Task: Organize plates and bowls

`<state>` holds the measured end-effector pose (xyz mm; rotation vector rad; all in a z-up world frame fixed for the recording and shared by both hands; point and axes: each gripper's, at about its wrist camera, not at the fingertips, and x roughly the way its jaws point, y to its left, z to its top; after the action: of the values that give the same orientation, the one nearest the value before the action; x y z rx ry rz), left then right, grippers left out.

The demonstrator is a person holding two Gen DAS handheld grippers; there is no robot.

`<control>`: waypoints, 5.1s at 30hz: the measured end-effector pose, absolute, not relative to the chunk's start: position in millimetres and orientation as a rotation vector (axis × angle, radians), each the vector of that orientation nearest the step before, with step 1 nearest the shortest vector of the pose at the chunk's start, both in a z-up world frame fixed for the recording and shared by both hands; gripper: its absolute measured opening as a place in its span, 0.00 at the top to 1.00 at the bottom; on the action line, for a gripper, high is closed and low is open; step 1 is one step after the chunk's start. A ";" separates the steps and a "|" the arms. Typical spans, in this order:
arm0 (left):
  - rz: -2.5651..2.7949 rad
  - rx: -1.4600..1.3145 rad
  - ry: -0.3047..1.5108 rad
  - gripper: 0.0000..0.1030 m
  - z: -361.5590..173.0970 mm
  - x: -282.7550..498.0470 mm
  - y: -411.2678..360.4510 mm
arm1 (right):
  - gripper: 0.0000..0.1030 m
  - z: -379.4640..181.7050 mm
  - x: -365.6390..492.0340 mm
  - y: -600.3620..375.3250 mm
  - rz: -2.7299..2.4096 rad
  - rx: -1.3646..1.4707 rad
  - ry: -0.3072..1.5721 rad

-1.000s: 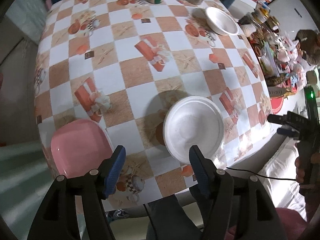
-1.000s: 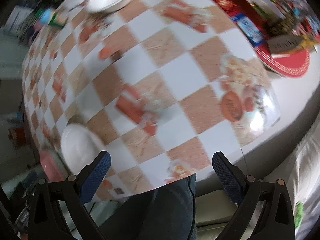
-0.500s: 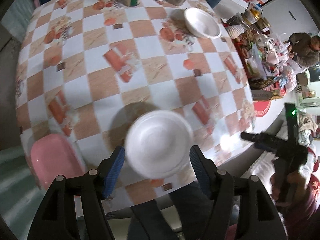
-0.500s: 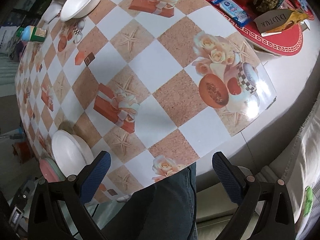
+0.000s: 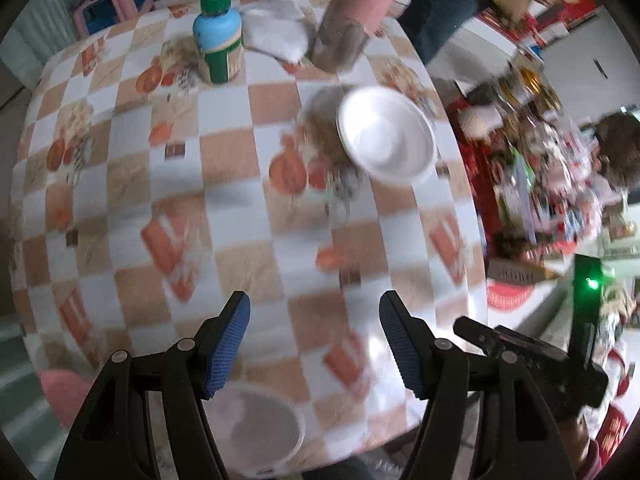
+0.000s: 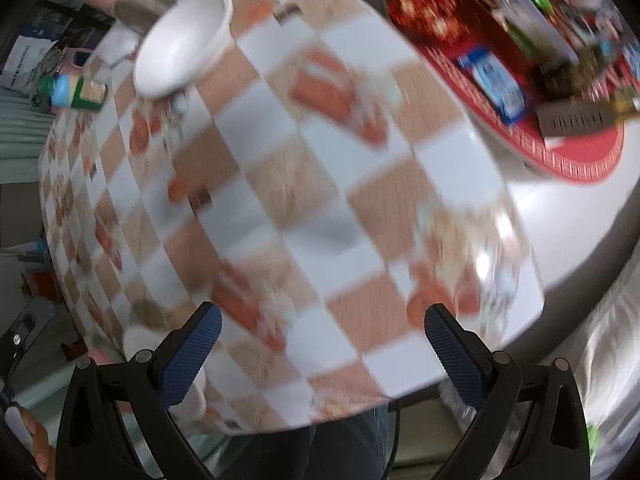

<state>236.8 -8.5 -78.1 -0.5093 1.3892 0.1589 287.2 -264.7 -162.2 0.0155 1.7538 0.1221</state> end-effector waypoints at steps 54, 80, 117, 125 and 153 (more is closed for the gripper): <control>0.081 -0.309 1.564 0.75 -183.2 286.8 -27.8 | 0.72 -244.9 349.2 -170.9 0.434 -0.080 1.832; 0.009 -0.281 1.531 0.65 -156.3 276.3 -71.0 | 0.77 -231.3 319.5 -191.3 0.409 -0.027 1.846; 0.078 -0.351 1.518 0.41 -95.8 37.0 13.2 | 0.26 -164.5 139.7 -108.8 0.510 -0.365 1.851; 0.111 -0.385 1.460 0.38 -74.8 20.4 32.5 | 0.00 -151.4 152.0 -133.0 0.411 -0.302 1.860; 0.108 -0.369 1.449 0.38 -71.4 21.6 31.9 | 0.00 -154.6 157.0 -151.5 0.278 -0.217 1.893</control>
<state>21.6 31.9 -71.4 -0.3691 1.4488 0.1078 157.0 -151.5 -154.6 -0.2173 1.8931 0.2784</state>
